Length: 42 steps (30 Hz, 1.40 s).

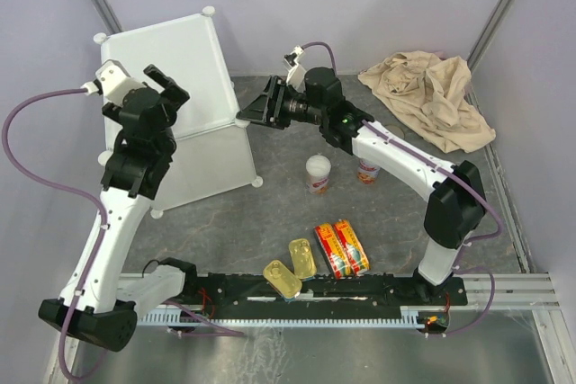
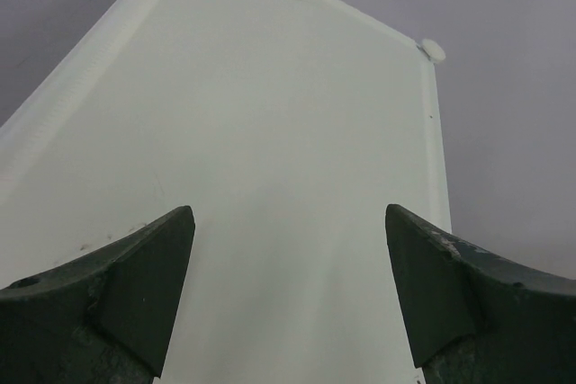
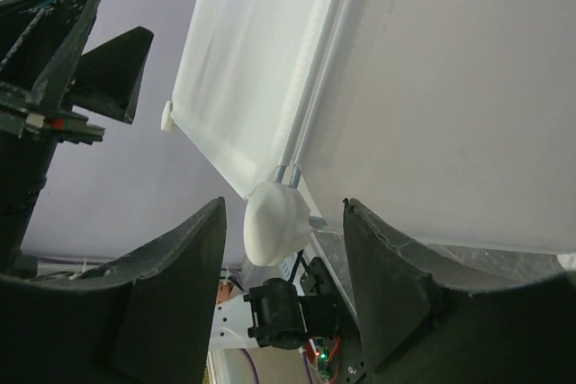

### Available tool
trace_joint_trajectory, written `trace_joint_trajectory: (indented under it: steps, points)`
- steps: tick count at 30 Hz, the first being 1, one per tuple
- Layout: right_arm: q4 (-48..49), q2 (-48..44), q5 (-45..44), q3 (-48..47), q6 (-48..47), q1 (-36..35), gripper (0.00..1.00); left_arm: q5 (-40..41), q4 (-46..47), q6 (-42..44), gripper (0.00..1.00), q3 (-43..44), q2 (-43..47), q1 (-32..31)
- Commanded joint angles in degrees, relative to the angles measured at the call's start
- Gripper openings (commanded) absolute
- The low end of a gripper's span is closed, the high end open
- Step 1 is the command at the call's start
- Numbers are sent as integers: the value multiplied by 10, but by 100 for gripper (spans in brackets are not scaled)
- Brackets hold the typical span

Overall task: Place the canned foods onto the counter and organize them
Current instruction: Move the counter to the center of the board.

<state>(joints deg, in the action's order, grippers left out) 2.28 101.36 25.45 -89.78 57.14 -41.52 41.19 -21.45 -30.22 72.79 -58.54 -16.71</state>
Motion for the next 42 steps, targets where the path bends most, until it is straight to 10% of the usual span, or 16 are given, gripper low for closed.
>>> trace_joint_trajectory:
  steps: [1, 14, 42]
  points:
    - [25, 0, 23, -28, -6, -2, 60, -36, -10, -42, 93, 25, 1, 44]
    - [68, -12, 46, 5, 21, -3, 2, -92, -89, -124, 99, 114, -77, 194]
    - [69, -260, -12, 248, -20, 28, 1, -264, 71, -202, 93, -66, -36, 295]
